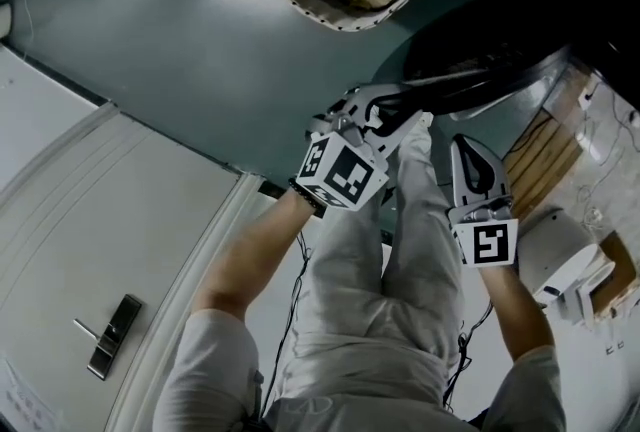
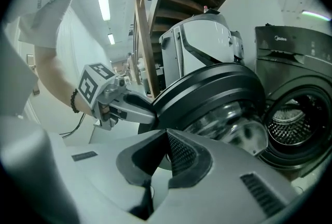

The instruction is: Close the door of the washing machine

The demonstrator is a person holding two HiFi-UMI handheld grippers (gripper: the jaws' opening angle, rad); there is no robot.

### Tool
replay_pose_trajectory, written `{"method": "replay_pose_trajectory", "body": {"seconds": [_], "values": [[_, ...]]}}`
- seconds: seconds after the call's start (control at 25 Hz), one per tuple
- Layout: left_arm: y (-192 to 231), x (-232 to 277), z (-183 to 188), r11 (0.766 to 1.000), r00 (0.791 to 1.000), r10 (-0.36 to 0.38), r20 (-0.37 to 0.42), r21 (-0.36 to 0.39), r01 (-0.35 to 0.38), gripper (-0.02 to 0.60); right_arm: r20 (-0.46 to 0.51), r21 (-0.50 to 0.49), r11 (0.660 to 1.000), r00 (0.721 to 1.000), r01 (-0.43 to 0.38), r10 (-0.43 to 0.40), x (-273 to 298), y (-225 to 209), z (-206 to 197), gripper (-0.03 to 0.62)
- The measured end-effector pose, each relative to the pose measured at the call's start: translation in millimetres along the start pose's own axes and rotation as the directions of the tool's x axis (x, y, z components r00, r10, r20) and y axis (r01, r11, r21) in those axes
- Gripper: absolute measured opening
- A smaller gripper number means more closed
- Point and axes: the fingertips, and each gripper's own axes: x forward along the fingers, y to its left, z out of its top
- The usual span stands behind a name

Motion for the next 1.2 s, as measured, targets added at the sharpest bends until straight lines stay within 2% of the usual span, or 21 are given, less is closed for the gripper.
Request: {"method": "replay_pose_trajectory", "body": {"seconds": [0.28,0.48,0.6,0.8,1.2], "values": [[-25,7,0,0.997,0.998,0.066,0.012,-0.044,-0.065,0.081,0.003,0.035,0.996,0.997,0.079,-0.08,-22,-12,-12,0.011],[-44,13,1,0.994,0.997,0.079,-0.023,-0.078,-0.08,0.083,0.008,0.056,0.988,0.989,0.146,-0.147,-38,-14,-19,0.011],[-57,15,3,0.988,0.993,0.109,-0.047,-0.103,-0.114,0.081,0.012,0.058,0.981,0.983,0.183,-0.184,-52,-12,-26,0.011],[-77,23,4,0.98,0.988,0.131,-0.08,-0.14,-0.141,0.083,-0.029,0.057,0.97,0.972,0.235,-0.234,-74,-9,-49,0.011],[-119,45,9,0.961,0.978,0.137,-0.157,-0.219,-0.17,0.089,-0.119,-0.023,0.968,0.961,0.248,-0.249,-105,-15,-110,0.011]]}}
